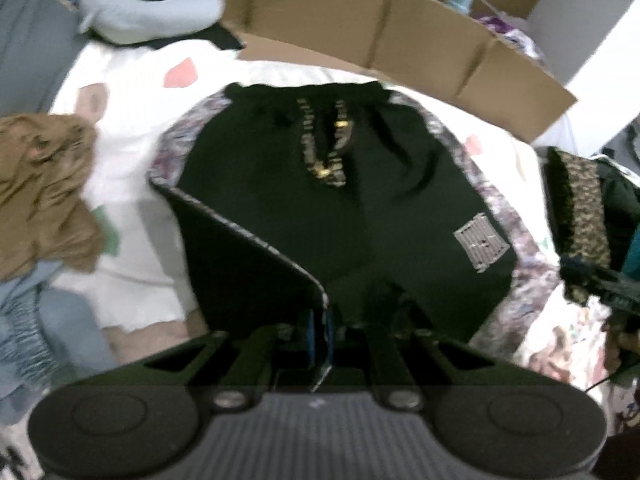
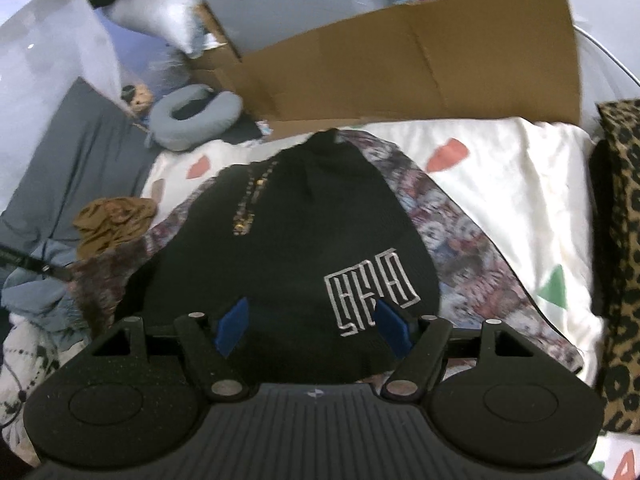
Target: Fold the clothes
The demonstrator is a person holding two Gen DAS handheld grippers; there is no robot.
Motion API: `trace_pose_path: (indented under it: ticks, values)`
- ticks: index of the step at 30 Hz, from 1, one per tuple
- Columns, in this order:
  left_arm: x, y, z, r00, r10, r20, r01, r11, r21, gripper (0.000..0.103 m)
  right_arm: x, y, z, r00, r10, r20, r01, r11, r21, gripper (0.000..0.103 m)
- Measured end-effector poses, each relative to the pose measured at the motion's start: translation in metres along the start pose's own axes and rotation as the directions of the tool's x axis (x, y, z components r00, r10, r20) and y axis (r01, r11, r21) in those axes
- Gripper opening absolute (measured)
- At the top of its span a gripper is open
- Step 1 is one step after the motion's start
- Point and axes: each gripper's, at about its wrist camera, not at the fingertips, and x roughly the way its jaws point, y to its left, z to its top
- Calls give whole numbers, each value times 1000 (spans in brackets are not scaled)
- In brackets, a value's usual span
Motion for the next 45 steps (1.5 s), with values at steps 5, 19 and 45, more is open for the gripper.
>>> trace_pose_path:
  ticks: [5, 19, 45]
  values:
    - [15, -27, 9, 996, -85, 0, 85, 996, 32, 6, 5, 8, -1, 999, 36, -13, -36, 999, -5, 75]
    - [69, -52, 9, 954, -301, 1, 301, 953, -31, 6, 46, 45, 8, 976, 193, -101, -200, 978, -60, 61]
    - [108, -84, 1, 834, -551, 26, 548, 824, -142, 7, 84, 96, -17, 983, 148, -108, -162, 977, -136, 2]
